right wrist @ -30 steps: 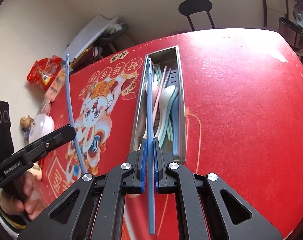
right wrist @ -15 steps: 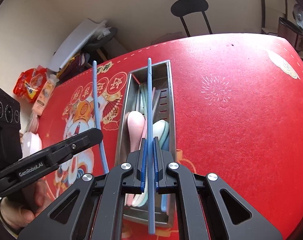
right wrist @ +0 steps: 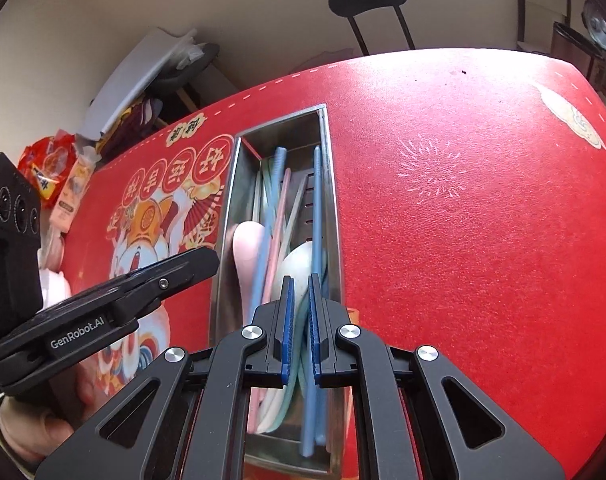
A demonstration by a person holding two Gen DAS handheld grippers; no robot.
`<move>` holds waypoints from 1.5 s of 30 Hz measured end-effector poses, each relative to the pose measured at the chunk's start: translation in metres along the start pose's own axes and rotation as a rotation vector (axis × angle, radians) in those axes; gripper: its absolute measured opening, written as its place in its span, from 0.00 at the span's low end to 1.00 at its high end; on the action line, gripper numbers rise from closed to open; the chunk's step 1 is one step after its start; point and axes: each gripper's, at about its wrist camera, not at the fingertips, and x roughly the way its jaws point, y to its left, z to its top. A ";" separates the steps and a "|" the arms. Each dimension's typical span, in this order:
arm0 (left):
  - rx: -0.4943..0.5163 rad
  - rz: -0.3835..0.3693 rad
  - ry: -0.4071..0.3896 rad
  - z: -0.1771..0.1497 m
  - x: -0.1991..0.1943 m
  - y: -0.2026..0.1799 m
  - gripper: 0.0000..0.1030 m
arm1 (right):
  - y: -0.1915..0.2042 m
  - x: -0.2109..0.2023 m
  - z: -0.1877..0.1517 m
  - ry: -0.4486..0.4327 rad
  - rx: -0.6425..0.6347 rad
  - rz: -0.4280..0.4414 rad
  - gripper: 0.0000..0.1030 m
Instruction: Organize utensils
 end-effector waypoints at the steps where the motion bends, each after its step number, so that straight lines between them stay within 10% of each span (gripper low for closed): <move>1: 0.005 0.009 -0.009 0.000 -0.005 0.000 0.29 | 0.000 -0.003 0.000 -0.003 0.001 -0.006 0.08; 17: 0.219 0.181 -0.288 -0.006 -0.146 -0.023 0.74 | 0.028 -0.127 -0.003 -0.226 -0.108 -0.163 0.10; 21: 0.265 0.187 -0.347 -0.017 -0.178 -0.036 0.77 | 0.042 -0.167 -0.010 -0.318 -0.140 -0.206 0.59; 26: 0.321 0.180 -0.427 -0.036 -0.218 -0.053 0.94 | 0.055 -0.220 -0.022 -0.409 -0.156 -0.243 0.83; 45: 0.381 0.183 -0.615 -0.100 -0.305 -0.102 0.94 | 0.086 -0.324 -0.108 -0.631 -0.087 -0.485 0.85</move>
